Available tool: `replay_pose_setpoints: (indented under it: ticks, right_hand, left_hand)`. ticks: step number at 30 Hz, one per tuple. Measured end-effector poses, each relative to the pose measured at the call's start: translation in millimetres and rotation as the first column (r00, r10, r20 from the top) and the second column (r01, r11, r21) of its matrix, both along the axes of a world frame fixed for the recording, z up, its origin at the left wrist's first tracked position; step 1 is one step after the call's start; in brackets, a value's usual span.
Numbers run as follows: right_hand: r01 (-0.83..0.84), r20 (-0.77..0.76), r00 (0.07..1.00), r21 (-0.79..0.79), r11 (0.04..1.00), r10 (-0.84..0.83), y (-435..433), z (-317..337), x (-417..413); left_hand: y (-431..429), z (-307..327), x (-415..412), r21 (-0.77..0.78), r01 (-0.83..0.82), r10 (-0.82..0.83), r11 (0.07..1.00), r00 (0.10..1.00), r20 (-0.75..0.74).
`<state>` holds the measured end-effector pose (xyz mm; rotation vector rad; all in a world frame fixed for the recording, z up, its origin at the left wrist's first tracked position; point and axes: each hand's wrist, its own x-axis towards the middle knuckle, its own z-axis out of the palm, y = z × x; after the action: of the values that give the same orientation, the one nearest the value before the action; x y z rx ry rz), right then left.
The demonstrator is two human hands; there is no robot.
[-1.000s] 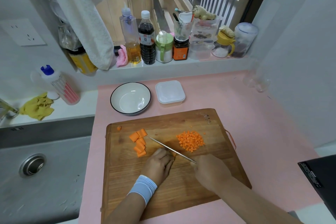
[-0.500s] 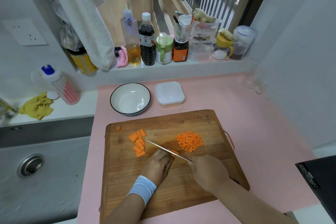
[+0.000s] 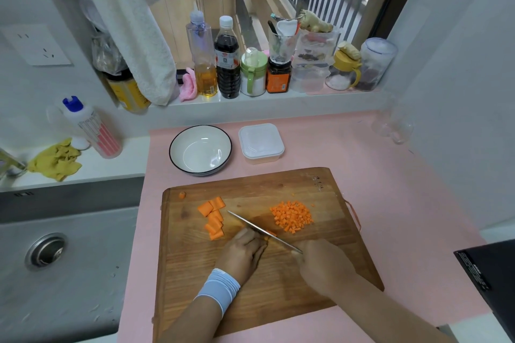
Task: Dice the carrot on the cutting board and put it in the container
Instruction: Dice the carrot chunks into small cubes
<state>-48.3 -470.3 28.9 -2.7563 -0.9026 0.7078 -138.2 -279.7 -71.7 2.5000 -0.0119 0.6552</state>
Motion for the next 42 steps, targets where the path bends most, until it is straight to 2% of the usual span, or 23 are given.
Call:
replay_pose_setpoints:
  ticks: [8,18,26,37,42]
  right_hand:
    - [0.014,-0.090,0.996,0.005,1.000,-0.013,20,8,8]
    - [0.005,-0.044,0.999,0.055,0.998,-0.002,14,8,-2]
    - [0.004,-0.016,1.000,0.006,1.000,-0.004,4,11,-5]
    - [0.061,-0.126,0.990,0.018,0.998,-0.058,23,9,-2]
    - [0.056,-0.106,0.993,0.023,0.998,-0.053,31,7,-5]
  left_hand:
    - [1,-7,0,0.035,-0.006,0.007,0.999,1.000,-0.016]
    - [1,-7,0,0.027,-0.024,0.025,0.999,0.999,-0.025]
    - [1,-6,-1,0.036,-0.017,0.017,0.999,1.000,0.008]
    - [-2,-4,-5,0.029,-0.016,0.016,0.999,1.000,0.012]
    - [-2,-5,-4,0.032,-0.030,0.029,0.999,1.000,0.006]
